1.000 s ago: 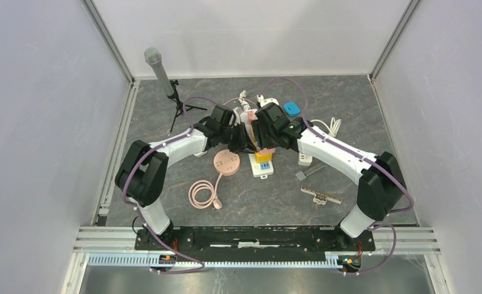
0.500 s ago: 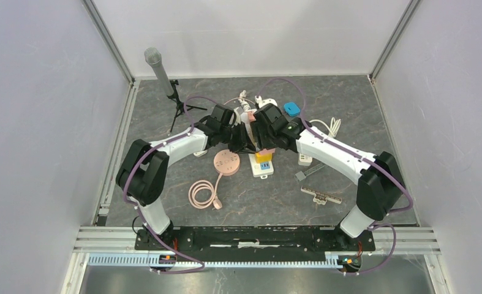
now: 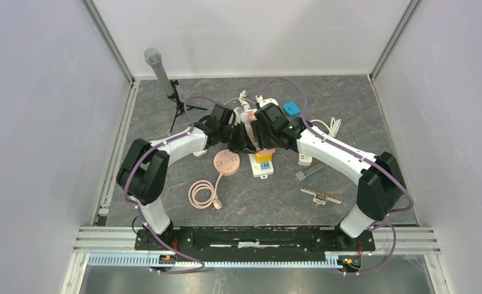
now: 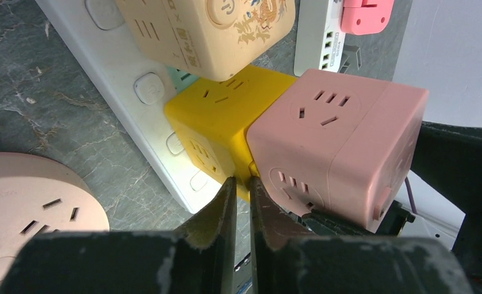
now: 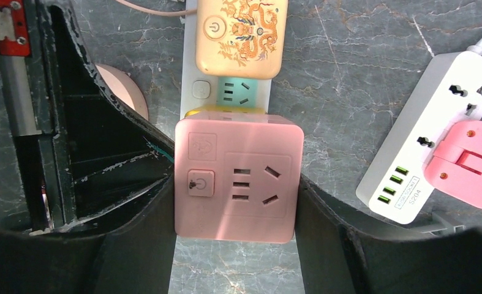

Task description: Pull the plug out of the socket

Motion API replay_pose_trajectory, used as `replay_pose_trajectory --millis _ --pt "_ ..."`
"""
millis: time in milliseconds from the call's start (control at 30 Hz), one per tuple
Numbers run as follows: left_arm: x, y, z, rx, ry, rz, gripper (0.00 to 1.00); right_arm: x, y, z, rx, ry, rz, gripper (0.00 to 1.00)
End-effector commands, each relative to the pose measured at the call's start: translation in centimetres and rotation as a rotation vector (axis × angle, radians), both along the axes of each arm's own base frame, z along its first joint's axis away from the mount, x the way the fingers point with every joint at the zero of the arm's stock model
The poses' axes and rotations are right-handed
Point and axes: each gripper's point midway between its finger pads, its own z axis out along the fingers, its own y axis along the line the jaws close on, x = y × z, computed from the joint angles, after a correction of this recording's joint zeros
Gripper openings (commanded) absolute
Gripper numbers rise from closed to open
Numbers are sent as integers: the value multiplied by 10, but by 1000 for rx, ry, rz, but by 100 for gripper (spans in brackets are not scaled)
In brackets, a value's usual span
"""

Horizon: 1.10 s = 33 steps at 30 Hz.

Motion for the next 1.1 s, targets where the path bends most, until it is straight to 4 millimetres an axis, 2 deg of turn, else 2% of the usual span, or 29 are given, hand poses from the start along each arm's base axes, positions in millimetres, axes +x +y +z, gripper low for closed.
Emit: replay_pose_trajectory --millis 0,67,167,267,333,433,500,567,667,733,800,900,1000,1067 --pt "-31 58 -93 343 139 19 16 11 47 59 169 -163 37 0" --pt "-31 58 -93 344 138 17 16 14 43 66 156 -186 29 0" --pt "-32 59 -94 350 138 16 16 23 37 88 198 -217 22 0" --pt "-32 60 -97 357 145 16 16 30 29 96 251 -228 -14 0" --pt "-32 61 -99 362 147 18 16 30 29 89 246 -226 -22 0" --pt "-31 62 -99 374 147 21 16 22 35 69 165 -204 -1 0" --pt "-31 63 -99 377 143 21 16 18 37 65 147 -198 10 0" --pt "-31 63 -99 376 146 20 16 21 37 77 164 -227 6 0" --pt "-33 61 -99 365 153 11 15 31 34 112 195 -307 0 0" --pt "-33 61 -99 366 158 11 15 36 34 122 225 -321 3 0" --pt "-33 61 -99 369 159 8 15 36 35 121 260 -305 9 0" --pt "-33 62 -100 372 160 11 15 29 44 106 295 -258 41 0" --pt "-34 62 -101 377 167 12 15 25 44 92 203 -257 47 0" --pt "-35 63 -102 381 170 13 16 26 37 91 157 -268 38 0"
